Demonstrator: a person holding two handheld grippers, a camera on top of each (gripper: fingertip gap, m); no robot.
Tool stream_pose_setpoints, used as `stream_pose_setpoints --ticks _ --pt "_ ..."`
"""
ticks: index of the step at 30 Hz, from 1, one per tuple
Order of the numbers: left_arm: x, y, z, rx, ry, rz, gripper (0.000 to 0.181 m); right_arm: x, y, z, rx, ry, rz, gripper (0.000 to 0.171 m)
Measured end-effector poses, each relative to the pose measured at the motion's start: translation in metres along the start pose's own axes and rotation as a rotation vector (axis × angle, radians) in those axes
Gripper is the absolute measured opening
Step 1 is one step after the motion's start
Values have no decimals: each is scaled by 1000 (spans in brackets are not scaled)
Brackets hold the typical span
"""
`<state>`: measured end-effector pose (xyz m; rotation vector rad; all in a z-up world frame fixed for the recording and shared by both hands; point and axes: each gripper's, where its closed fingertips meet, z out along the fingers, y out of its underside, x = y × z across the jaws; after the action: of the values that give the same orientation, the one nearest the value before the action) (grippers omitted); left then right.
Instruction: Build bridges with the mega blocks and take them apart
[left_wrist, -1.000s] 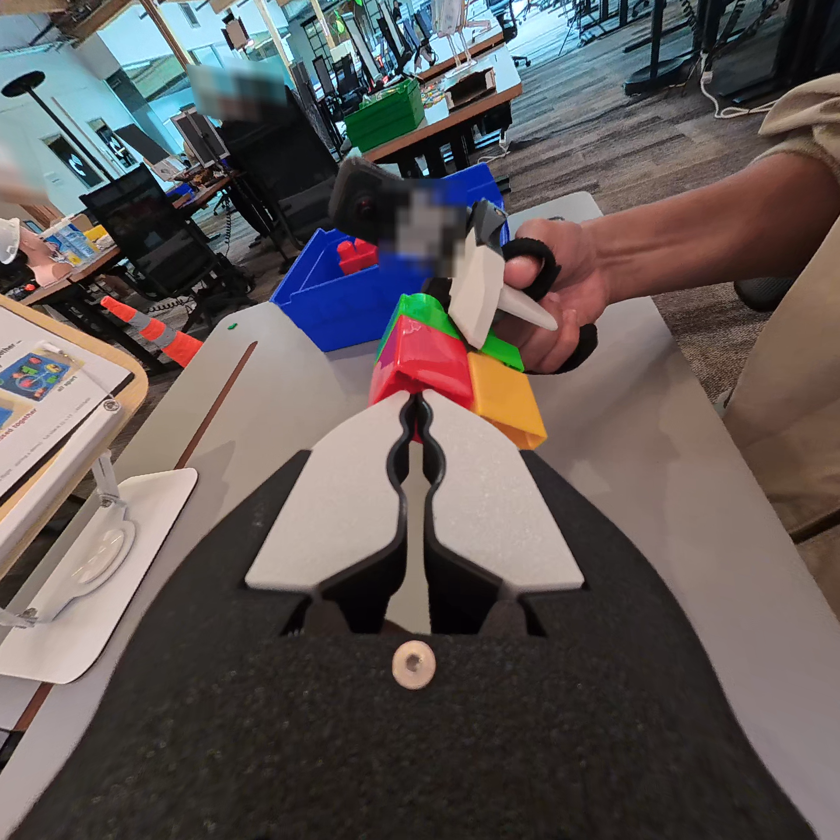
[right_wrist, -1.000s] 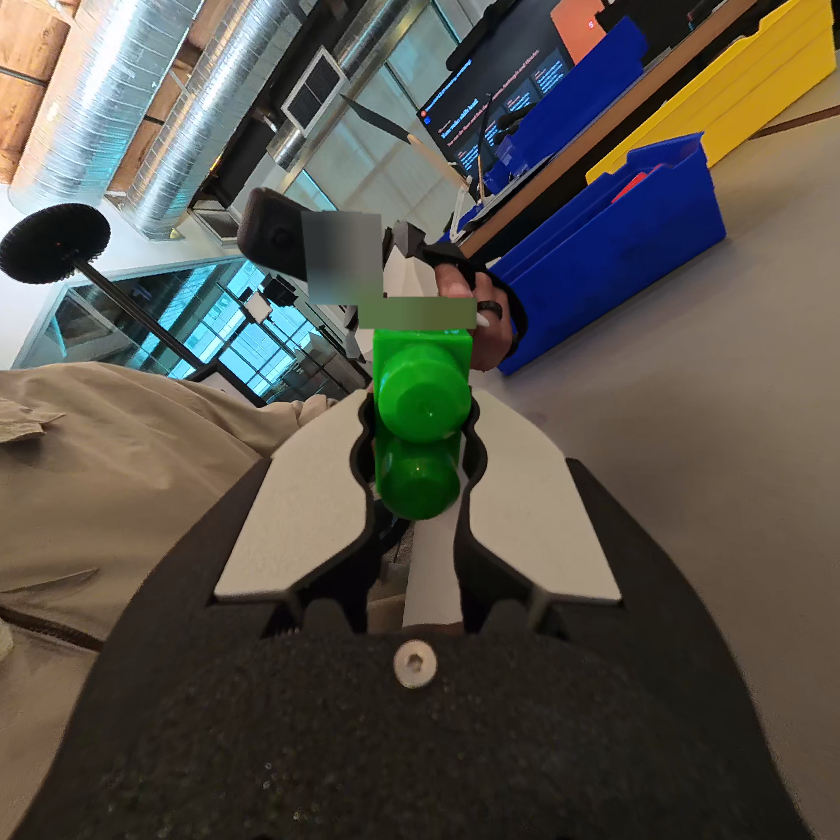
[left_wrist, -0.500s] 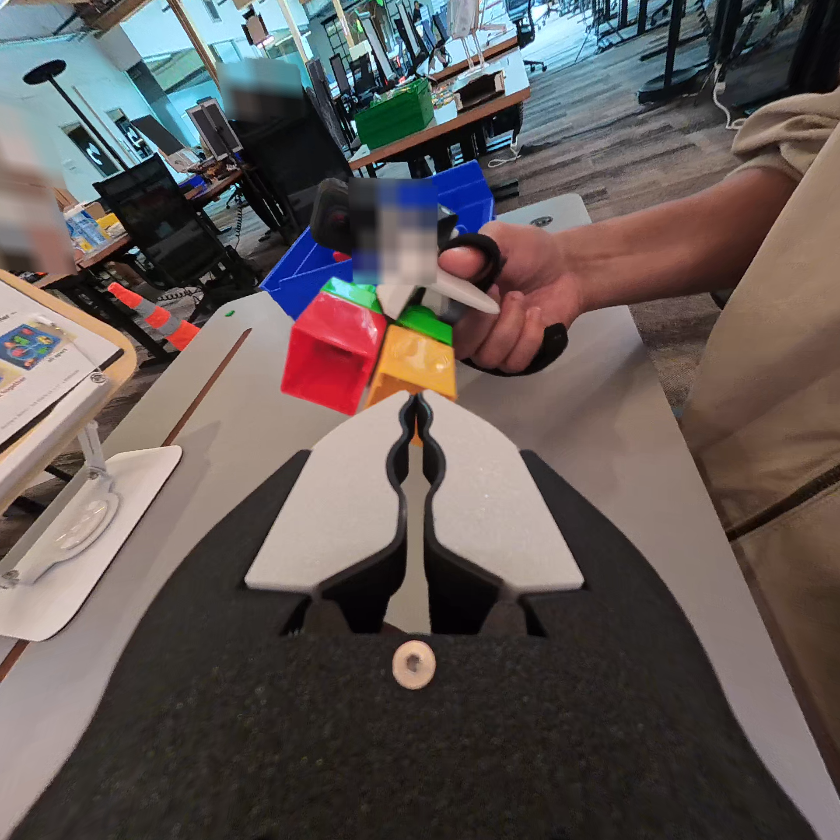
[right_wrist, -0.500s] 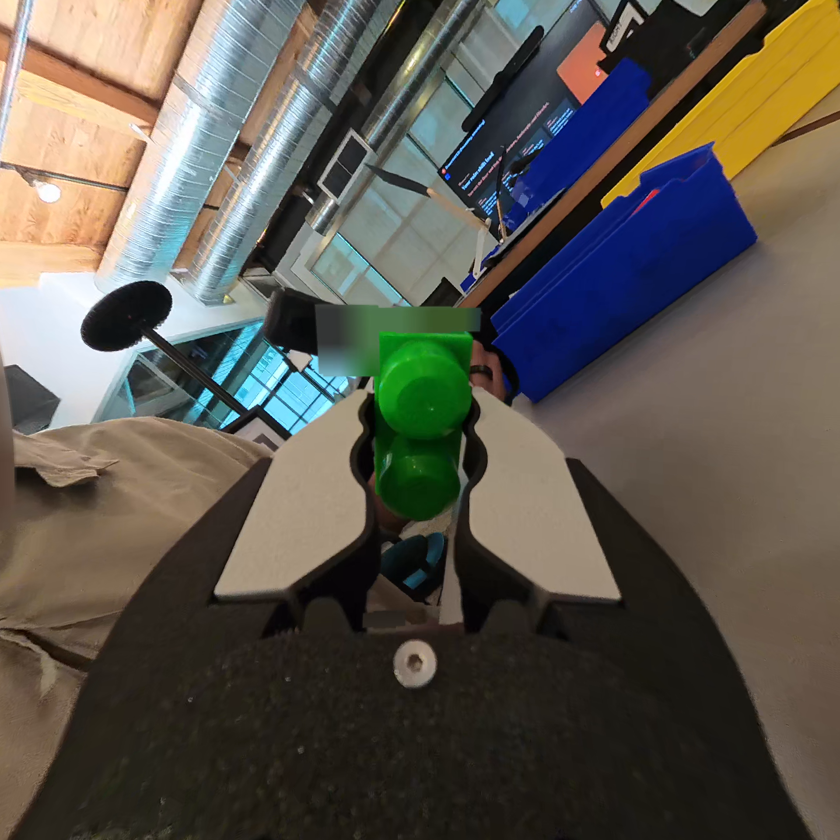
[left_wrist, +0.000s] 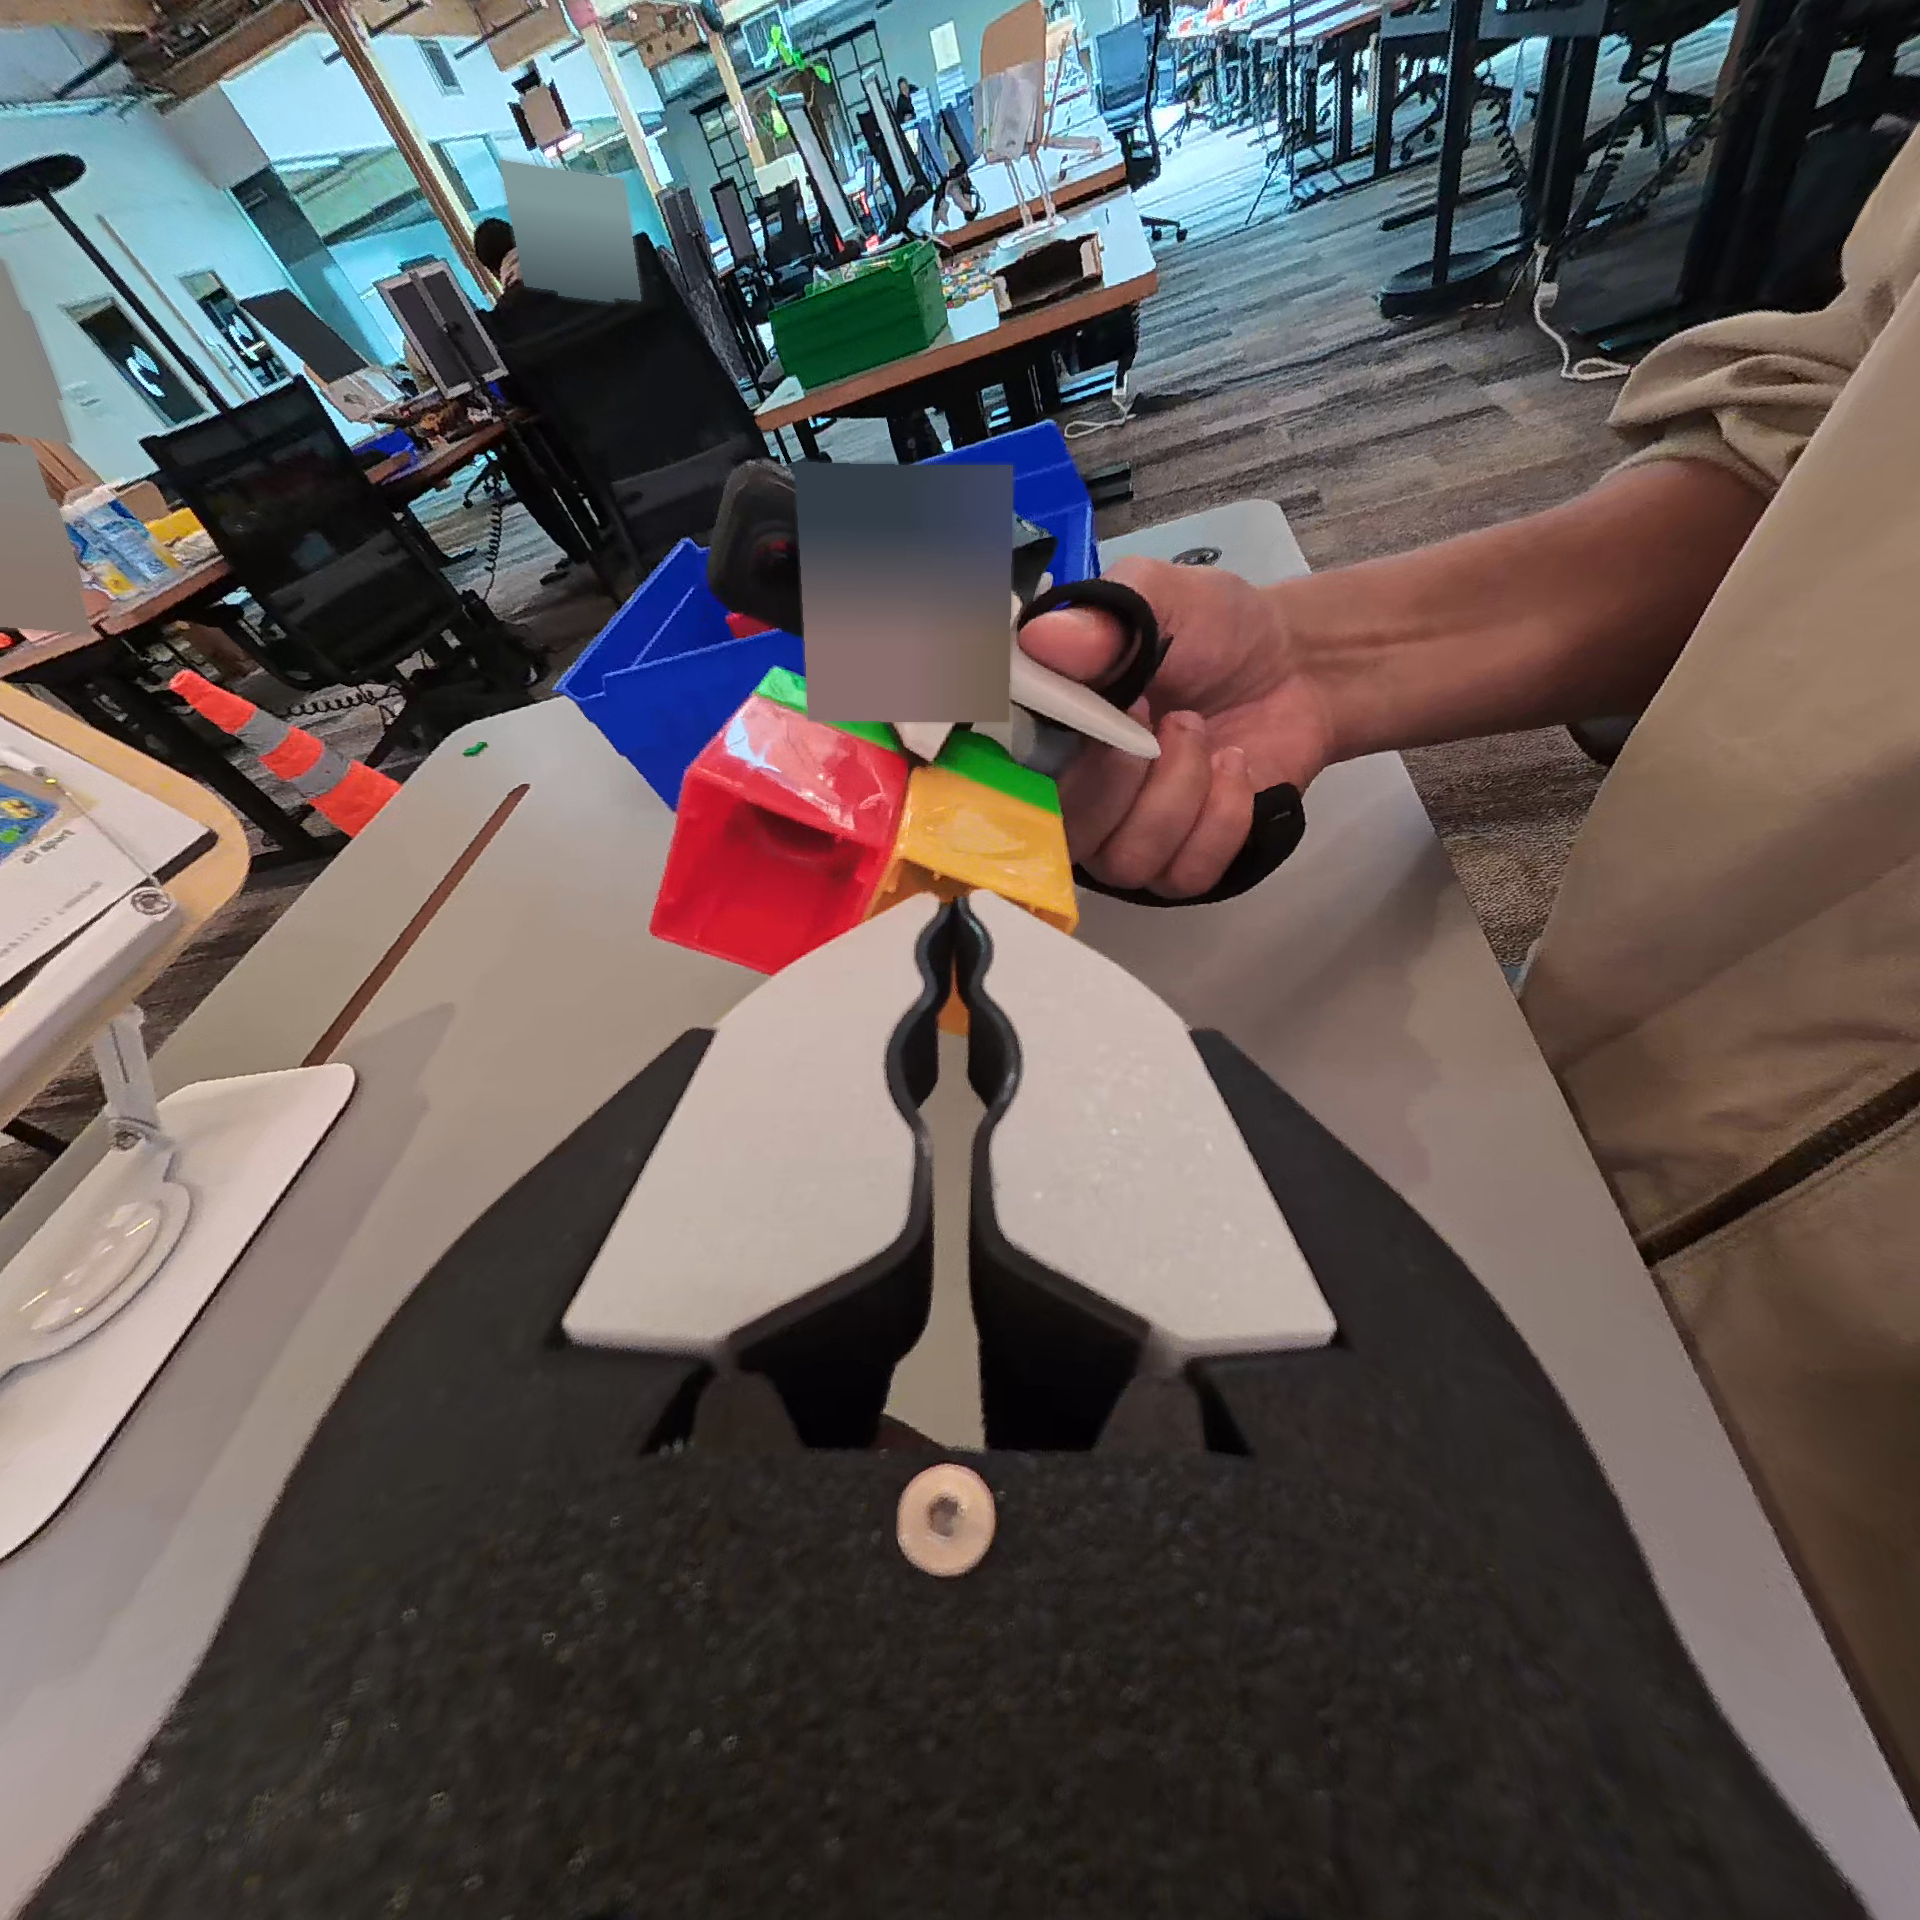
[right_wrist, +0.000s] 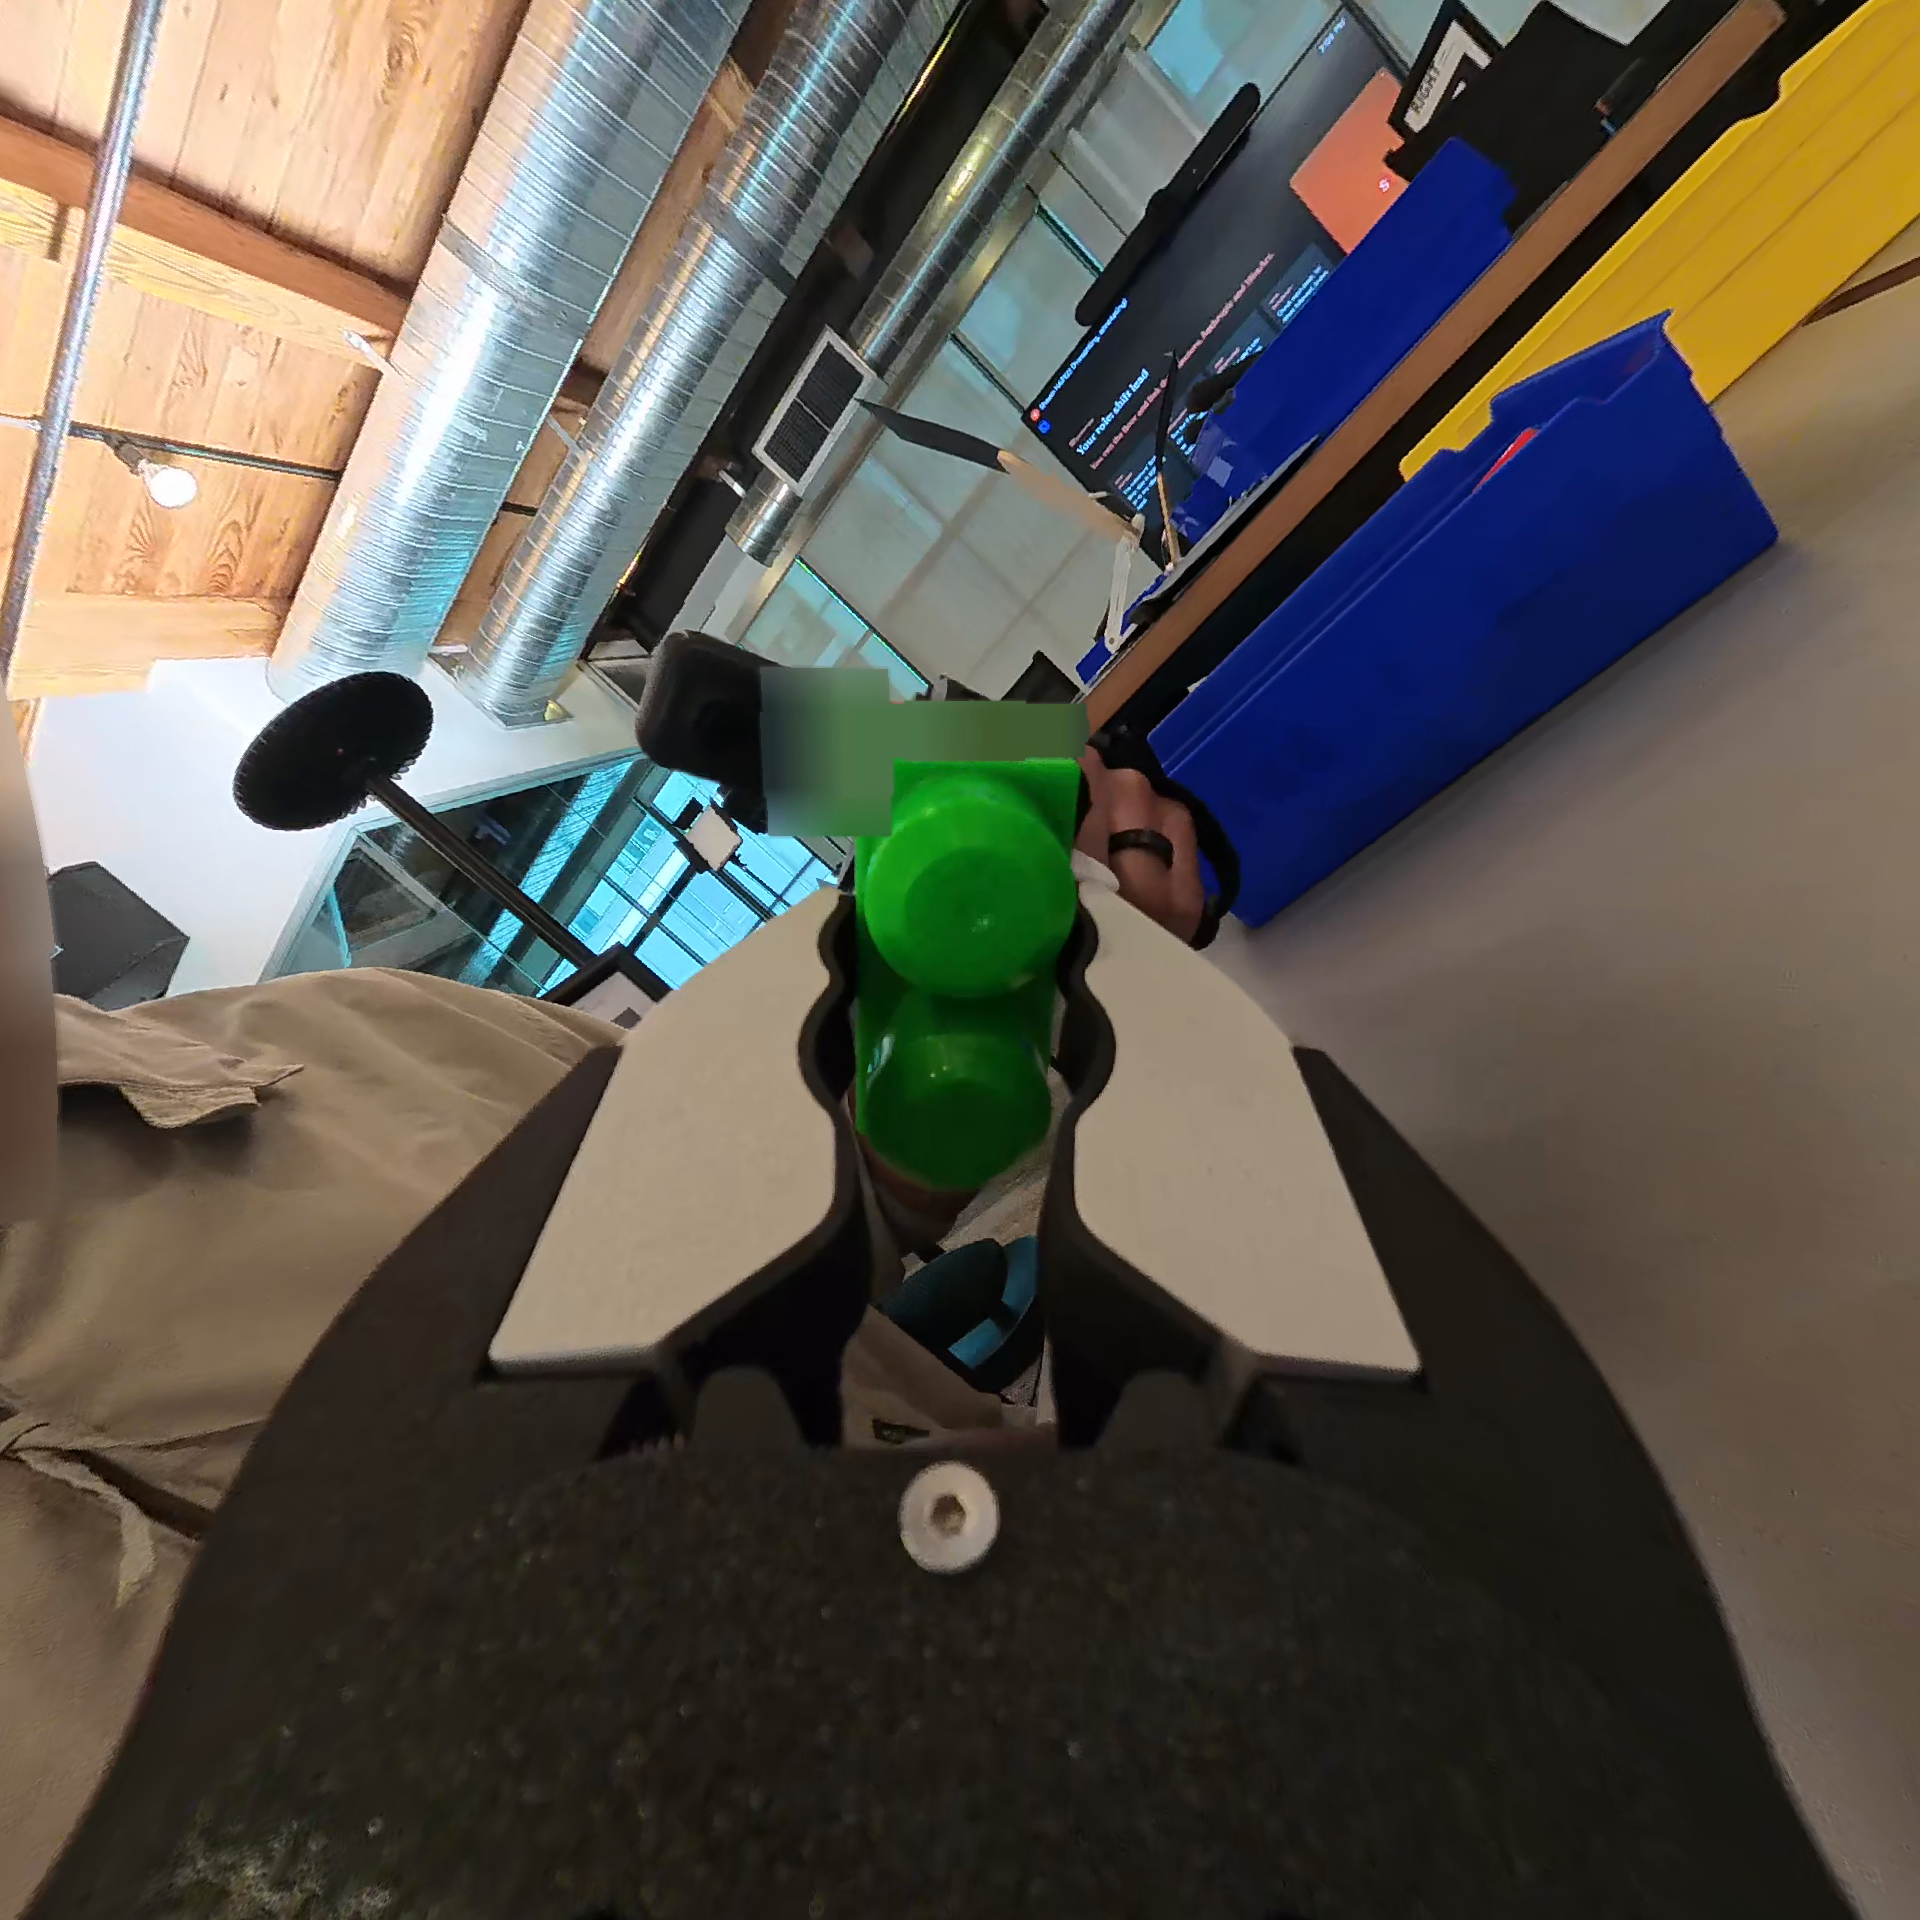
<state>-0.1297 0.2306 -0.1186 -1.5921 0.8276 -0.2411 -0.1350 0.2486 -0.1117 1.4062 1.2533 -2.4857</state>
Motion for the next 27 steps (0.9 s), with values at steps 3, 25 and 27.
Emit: stream_pose_setpoints --ticks 3,25,27 --pt "-1 3 3 -10 -2 6 0 2 -1 -3 -3 29 -13 37" --pt "-5 0 -10 -39 -90 123 0 -2 7 -5 -65 9 -11 36" --pt "-5 2 -9 -47 -77 115 0 -1 7 -6 -70 13 -8 36"
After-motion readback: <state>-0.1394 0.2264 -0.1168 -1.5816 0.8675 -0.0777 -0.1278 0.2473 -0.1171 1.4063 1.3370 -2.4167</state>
